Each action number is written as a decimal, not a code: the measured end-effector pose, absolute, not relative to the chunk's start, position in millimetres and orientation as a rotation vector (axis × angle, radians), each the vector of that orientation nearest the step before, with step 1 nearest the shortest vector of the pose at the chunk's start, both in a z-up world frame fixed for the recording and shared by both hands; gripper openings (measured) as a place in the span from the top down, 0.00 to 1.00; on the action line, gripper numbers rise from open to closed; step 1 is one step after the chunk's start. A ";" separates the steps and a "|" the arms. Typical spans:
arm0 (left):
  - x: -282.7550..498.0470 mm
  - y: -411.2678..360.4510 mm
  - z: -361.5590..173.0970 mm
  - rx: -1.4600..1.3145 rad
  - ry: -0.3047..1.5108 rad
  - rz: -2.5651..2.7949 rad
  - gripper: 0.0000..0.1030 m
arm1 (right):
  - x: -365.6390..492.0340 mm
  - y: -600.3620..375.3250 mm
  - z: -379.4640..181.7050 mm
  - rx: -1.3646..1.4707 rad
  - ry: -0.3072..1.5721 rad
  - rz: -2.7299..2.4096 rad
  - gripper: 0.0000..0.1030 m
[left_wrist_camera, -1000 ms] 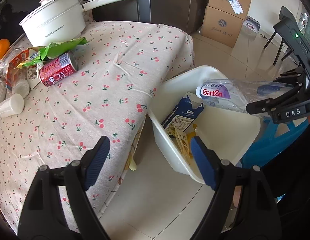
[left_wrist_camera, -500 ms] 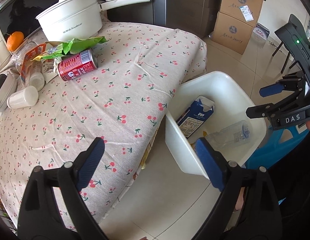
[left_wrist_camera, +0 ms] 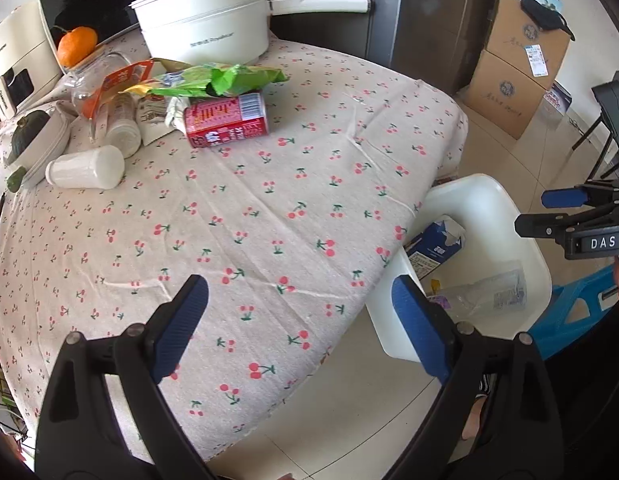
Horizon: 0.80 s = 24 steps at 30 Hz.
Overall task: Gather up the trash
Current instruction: 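Grasp the white milk bottle with the left tool while the right tool grasps the green bag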
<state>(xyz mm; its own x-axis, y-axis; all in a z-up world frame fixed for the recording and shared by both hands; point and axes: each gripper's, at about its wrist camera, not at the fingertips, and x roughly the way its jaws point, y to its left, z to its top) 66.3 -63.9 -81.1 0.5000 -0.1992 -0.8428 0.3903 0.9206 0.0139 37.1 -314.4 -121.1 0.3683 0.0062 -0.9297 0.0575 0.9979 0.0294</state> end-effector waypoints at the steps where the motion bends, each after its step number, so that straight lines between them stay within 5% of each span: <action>1: 70.6 -57.8 -79.5 0.198 0.988 -0.345 0.10 | 40.5 -310.6 -120.8 0.068 1.189 -0.027 0.23; 24: 208.1 112.5 -72.6 -0.274 1.030 0.087 0.10 | 181.3 -211.2 -77.2 0.109 1.056 0.122 0.18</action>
